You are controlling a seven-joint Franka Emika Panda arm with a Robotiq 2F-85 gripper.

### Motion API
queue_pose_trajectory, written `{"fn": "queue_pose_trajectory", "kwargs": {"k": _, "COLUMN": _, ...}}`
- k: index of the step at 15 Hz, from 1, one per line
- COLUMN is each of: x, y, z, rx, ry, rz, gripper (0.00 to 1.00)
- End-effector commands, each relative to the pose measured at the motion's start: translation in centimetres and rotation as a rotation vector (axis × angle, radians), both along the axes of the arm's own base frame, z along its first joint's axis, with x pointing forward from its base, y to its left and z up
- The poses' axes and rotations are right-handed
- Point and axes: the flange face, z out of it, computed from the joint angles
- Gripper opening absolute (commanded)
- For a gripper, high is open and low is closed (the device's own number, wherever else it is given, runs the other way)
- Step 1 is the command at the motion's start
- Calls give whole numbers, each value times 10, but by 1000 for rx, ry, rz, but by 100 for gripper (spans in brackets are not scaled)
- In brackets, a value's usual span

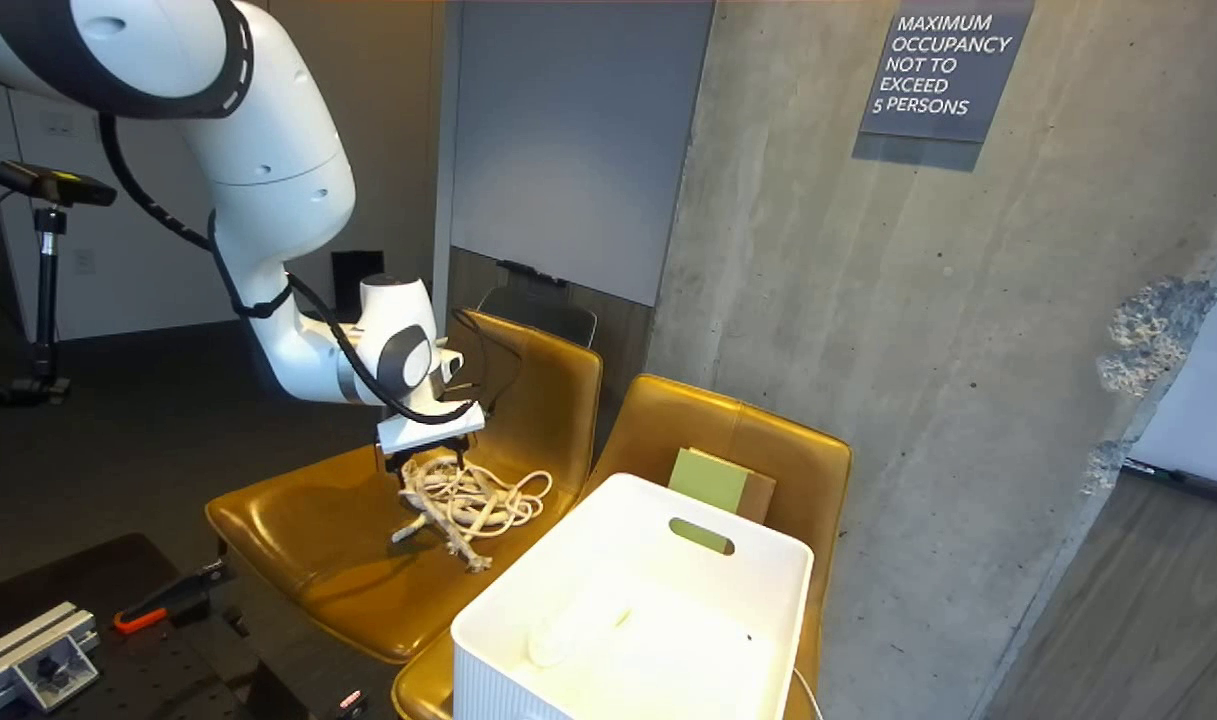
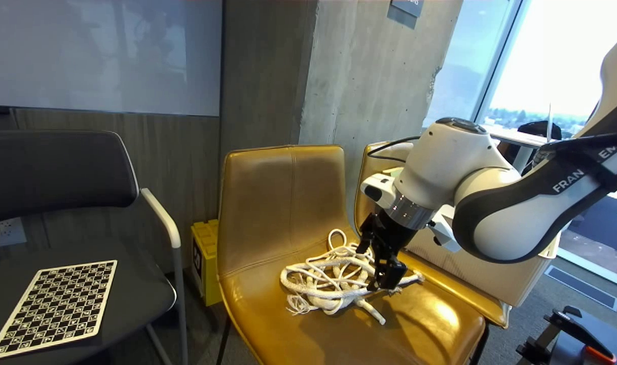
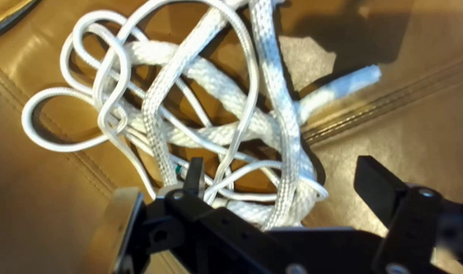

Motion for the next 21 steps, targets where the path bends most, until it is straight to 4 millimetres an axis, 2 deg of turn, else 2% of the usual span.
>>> {"fn": "queue_pose_trajectory", "kwargs": {"k": 1, "x": -3, "y": 3, "z": -26, "rx": -41, "ry": 58, "rz": 15, "gripper": 100}}
{"fn": "queue_pose_trajectory", "kwargs": {"k": 4, "x": -6, "y": 16, "z": -39, "rx": -18, "ry": 77, "rz": 11, "gripper": 100}}
{"fn": "queue_pose_trajectory", "kwargs": {"k": 7, "x": 1, "y": 22, "z": -41, "rx": -4, "ry": 63, "rz": 9, "gripper": 100}}
{"fn": "queue_pose_trajectory", "kwargs": {"k": 12, "x": 9, "y": -6, "z": -60, "rx": -46, "ry": 48, "rz": 21, "gripper": 100}}
{"fn": "queue_pose_trajectory", "kwargs": {"k": 14, "x": 10, "y": -8, "z": -73, "rx": -54, "ry": 57, "rz": 5, "gripper": 100}}
{"fn": "queue_pose_trajectory", "kwargs": {"k": 16, "x": 12, "y": -2, "z": -81, "rx": -39, "ry": 76, "rz": -22, "gripper": 100}}
{"fn": "queue_pose_trajectory", "kwargs": {"k": 19, "x": 11, "y": 19, "z": -87, "rx": -4, "ry": 99, "rz": -53, "gripper": 100}}
{"fn": "queue_pose_trajectory", "kwargs": {"k": 21, "x": 9, "y": 20, "z": -98, "rx": -17, "ry": 111, "rz": -64, "gripper": 100}}
